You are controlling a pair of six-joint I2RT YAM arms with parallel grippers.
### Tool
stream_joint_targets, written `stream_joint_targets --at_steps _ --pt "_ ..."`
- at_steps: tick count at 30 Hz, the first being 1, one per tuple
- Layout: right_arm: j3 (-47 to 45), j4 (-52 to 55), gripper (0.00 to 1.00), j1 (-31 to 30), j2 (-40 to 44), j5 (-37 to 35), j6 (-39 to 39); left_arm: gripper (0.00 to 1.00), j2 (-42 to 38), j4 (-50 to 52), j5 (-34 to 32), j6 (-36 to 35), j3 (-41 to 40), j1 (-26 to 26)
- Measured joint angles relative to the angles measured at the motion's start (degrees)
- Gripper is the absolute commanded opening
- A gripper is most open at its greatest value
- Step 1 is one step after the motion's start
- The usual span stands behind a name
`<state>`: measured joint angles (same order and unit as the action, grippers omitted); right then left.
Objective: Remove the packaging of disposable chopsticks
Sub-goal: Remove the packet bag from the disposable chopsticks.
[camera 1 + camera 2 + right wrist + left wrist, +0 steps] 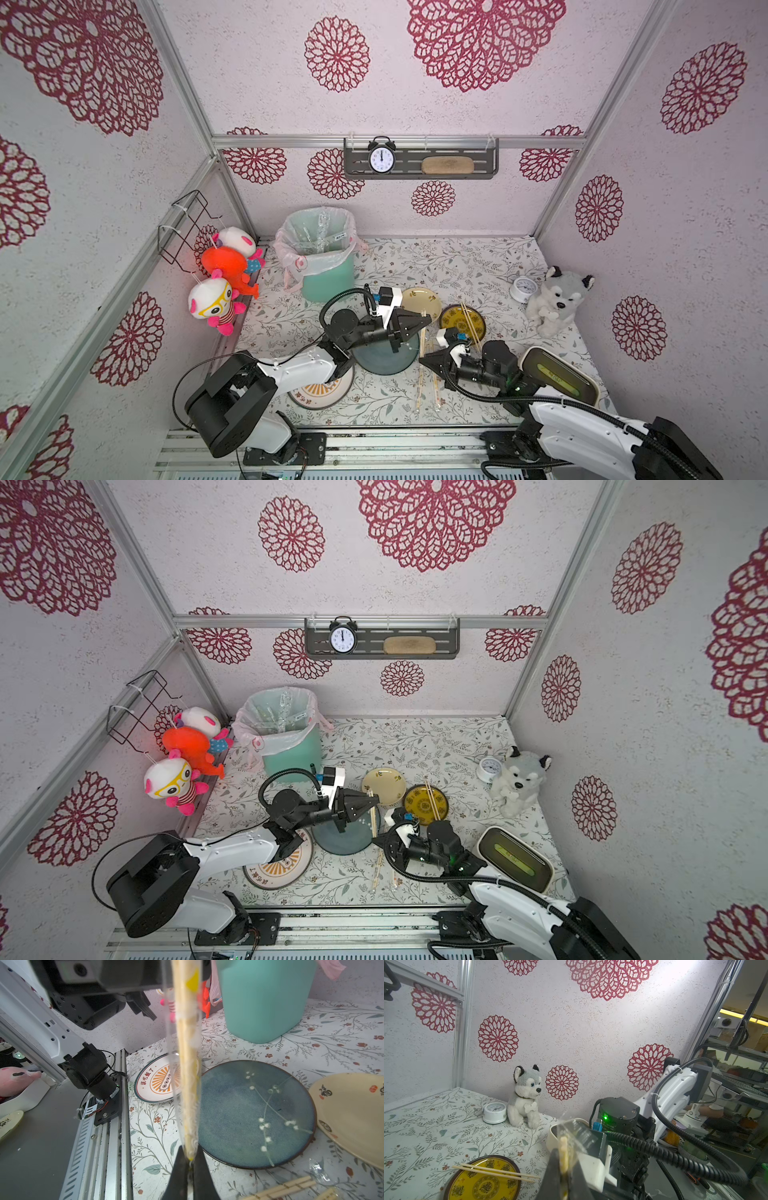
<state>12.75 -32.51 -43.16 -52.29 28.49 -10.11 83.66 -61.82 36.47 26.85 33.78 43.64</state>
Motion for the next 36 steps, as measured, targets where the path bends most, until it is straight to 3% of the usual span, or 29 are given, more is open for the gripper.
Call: stream_joint_targets --at_steps 5,8,17,18,20,26,32,36 --pt "0.5 0.8 0.00 0.0 0.7 -0.2 0.0 0.12 1.2 0.6 -0.9 -0.4 0.0 0.8" --pt "3.1 0.0 0.00 0.4 1.9 -1.3 0.0 0.00 3.6 2.2 -0.2 -0.5 -2.0 1.9" --pt "3.6 2.9 0.00 0.6 2.1 -1.4 0.0 0.00 4.3 1.0 -0.9 -0.9 -3.4 2.6" --pt "3.6 2.8 0.00 0.6 2.1 -1.3 0.0 0.06 3.6 1.2 -0.6 -0.9 -3.5 2.4" --pt "3.6 1.6 0.00 0.3 2.1 -0.9 0.0 0.31 1.4 3.4 0.3 -1.4 -3.4 1.7" --pt "3.7 -8.7 0.00 0.3 3.0 -2.1 0.0 0.65 -7.4 22.6 1.5 -5.7 2.6 -0.5" --pt "2.4 -12.7 0.00 0.3 3.3 -3.2 0.0 0.80 -11.9 30.7 -0.4 -9.4 10.5 -0.7" --pt "1.4 -13.0 0.00 0.3 3.2 -3.3 0.0 0.75 -11.8 33.1 -1.4 -10.3 15.3 -1.3"
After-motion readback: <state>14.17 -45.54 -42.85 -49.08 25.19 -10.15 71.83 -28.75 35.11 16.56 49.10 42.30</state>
